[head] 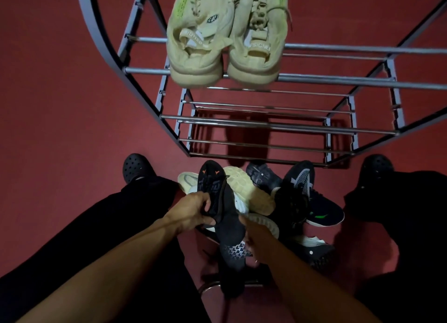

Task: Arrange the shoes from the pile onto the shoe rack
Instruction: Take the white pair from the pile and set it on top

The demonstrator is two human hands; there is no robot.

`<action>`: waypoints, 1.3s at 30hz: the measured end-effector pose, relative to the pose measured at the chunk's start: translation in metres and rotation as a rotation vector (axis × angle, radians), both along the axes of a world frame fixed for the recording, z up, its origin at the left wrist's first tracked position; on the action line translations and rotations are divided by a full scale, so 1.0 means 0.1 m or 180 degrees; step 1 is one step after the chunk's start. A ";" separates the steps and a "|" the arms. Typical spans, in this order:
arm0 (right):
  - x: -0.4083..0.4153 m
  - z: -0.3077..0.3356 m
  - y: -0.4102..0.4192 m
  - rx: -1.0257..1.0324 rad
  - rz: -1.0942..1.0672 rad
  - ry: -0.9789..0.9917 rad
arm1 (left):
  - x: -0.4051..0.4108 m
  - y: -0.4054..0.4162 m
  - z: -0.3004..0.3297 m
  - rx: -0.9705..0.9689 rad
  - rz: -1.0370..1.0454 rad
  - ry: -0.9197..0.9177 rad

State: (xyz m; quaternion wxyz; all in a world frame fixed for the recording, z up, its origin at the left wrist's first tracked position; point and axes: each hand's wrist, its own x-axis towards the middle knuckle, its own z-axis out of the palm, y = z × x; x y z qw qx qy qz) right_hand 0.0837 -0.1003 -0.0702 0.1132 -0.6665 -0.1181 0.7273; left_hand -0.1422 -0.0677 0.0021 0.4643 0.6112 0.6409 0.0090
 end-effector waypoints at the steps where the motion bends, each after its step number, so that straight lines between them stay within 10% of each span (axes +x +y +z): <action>1: -0.01 0.04 0.04 0.0116 -0.0190 0.0020 | 0.00 0.00 -0.01 0.0023 -0.0017 0.0016; 6: 0.18 0.31 0.35 0.0596 -0.0299 -0.0238 | 0.04 0.09 0.03 0.0257 -0.0067 0.0039; 22: 0.33 0.58 -0.28 0.3841 0.2520 -0.2735 | 0.38 -0.12 0.10 0.0232 -0.0656 0.0521; 28: 0.42 0.50 -0.16 0.3124 0.2912 -0.2600 | 0.33 -0.11 0.09 0.0424 -0.0719 0.0501; 39: 0.81 0.00 -0.11 0.1284 0.0982 -0.1509 | 0.21 -0.09 -0.11 0.0073 -0.0926 0.0669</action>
